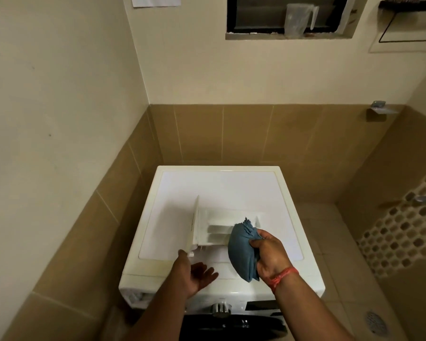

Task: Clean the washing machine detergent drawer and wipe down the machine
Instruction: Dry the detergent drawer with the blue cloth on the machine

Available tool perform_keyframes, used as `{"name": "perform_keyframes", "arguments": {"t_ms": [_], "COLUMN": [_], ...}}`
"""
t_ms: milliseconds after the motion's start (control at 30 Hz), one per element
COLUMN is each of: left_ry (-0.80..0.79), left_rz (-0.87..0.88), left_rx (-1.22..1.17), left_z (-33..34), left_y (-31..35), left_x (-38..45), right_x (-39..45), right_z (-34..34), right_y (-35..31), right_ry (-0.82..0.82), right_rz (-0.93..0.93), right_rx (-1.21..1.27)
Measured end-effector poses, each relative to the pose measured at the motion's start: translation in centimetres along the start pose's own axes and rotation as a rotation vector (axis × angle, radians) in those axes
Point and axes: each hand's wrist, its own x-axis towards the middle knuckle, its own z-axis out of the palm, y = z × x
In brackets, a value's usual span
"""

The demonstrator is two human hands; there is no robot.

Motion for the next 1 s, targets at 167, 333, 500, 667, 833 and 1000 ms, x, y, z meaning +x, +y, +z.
{"name": "perform_keyframes", "arguments": {"t_ms": [167,333,500,667,833,1000], "left_ry": [0.322,0.569,0.527,0.475,0.263,0.202], "left_rz": [0.268,0.992,1.185,1.022,1.067,1.156], "left_rx": [0.675,1.02,1.465,1.602,1.345,1.268], "left_z": [-2.0,-1.1,2.4,3.1,2.8,2.7], "left_y": [0.2,2.3,3.0,3.4,3.4,3.4], "left_x": [-0.8,-1.6,-1.0,1.9,3.8,4.9], "right_x": [0.2,0.1,1.5,4.4,8.7,10.2], "right_z": [-0.5,0.7,5.1,10.0,10.4,9.4], "right_y": [1.6,3.4,2.9,1.4,3.8,5.4], "right_ry": [-0.034,-0.067,0.057,0.007,-0.223,-0.247], "right_rz": [0.037,-0.034,-0.296,-0.755,-0.833,-1.011], "right_rx": [0.05,-0.072,-0.445,-0.817,-1.429,-1.619]}}
